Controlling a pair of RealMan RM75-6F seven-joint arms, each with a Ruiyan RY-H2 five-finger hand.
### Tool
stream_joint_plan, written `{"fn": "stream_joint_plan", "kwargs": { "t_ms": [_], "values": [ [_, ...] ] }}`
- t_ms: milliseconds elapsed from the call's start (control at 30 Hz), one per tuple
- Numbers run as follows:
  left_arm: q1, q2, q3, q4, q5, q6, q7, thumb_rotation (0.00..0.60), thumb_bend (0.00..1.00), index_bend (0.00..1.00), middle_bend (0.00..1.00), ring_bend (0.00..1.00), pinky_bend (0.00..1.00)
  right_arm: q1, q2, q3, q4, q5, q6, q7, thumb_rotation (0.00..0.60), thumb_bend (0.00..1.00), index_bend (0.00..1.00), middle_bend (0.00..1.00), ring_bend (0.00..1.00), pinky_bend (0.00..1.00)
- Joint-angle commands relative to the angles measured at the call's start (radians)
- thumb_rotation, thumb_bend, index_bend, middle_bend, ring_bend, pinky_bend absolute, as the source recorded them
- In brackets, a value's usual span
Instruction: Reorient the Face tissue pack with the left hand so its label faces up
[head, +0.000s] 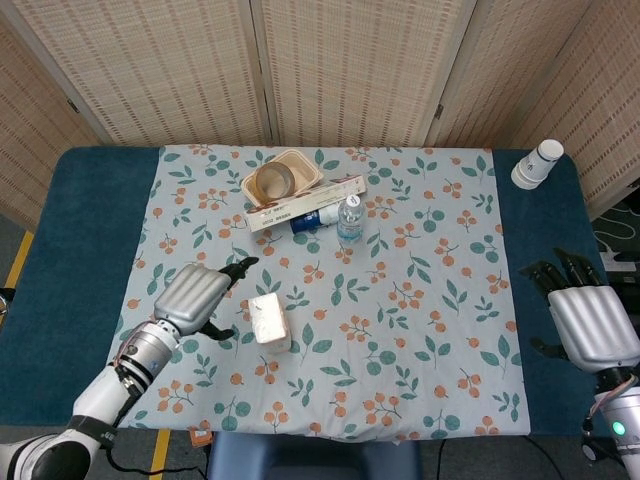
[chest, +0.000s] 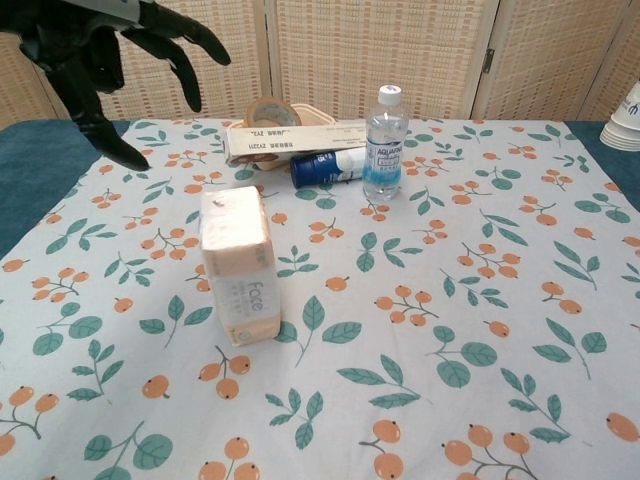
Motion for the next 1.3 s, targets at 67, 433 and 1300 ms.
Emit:
{"fn": "stream_joint_plan", "kwargs": {
  "t_ms": [67,433,1300],
  "values": [
    [-0.171,-0.135,0.017,-0.013,-0.196,0.154,0.124,0.600,0.13,0.05,0.20,0.95,0.99,0.003,0.004,0.004,0.000,0.014,-0.001,0.002,0.600,0.07,0.23,0.18,0.03,0.09],
    [-0.387,-0.481,-0.054,-0.013,-0.494,0.702,0.263,0.600,0.13,0.02,0.17,0.95,0.99,0.012,0.008,0.006,0.000,0.035,-0.014,0.003,0.600,0.07,0.23,0.18,0.03,0.09],
    [-0.326,-0.708,-0.010,0.132,-0.367,0.923,0.380,0.600,0.13,0.02,0.20,0.96,1.00,0.021,0.026,0.010,0.000,0.057,-0.032,0.025,0.600,0.07,0.23,0.18,0.03,0.09]
  ]
}}
